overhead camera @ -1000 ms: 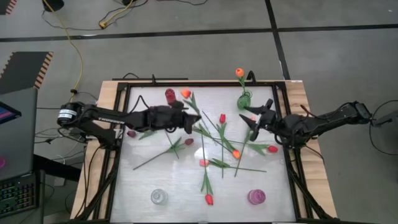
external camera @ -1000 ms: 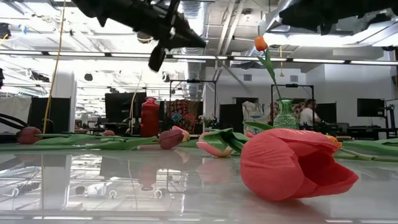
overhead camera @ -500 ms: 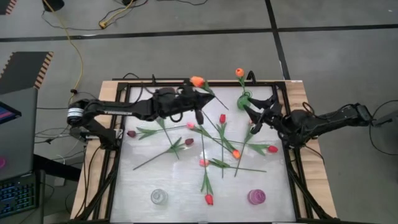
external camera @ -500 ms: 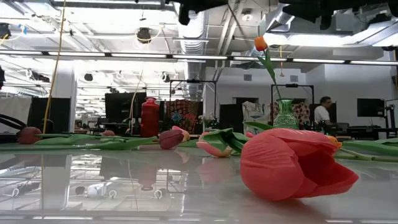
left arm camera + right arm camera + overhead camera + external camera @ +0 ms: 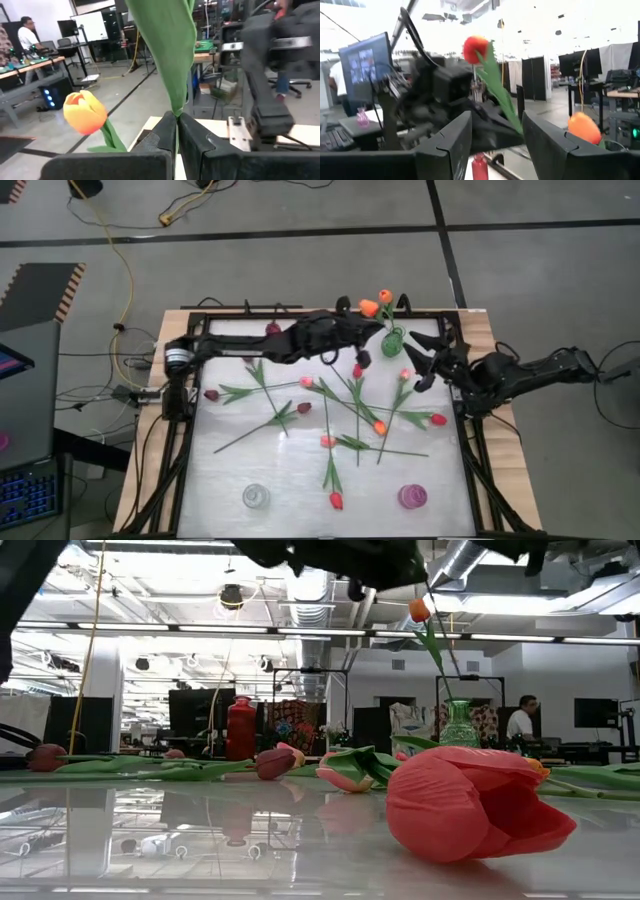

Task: Sort flowers into vase by color
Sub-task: Put the orange flower into the green vase

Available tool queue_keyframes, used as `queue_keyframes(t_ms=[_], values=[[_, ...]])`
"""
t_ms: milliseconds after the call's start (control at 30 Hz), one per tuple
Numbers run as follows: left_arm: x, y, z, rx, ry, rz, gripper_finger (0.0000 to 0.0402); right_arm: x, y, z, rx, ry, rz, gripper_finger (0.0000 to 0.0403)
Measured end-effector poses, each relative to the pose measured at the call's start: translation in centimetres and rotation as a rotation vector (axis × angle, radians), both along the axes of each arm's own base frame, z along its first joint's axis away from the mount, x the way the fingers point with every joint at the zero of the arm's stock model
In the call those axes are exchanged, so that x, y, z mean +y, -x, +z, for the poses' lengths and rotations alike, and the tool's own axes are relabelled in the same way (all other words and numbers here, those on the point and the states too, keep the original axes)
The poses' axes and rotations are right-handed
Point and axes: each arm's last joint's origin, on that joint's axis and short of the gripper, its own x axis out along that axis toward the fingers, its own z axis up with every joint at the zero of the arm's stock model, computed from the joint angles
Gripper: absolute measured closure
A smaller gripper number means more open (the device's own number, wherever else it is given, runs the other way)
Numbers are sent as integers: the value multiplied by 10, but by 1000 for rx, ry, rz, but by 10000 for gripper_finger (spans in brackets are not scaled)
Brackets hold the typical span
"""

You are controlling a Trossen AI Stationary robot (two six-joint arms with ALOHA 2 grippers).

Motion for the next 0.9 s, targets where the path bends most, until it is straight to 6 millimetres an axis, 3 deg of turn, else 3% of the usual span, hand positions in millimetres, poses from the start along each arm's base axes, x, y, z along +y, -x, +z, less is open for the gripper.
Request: queue_keyframes(t_ms=[367,900], values=[[27,-34,-22,23,-37,47,401,3,8,4,-24,8,32,200],[35,-32,-36,176,-62,57,401,3,8,3,-11,11,32,200]])
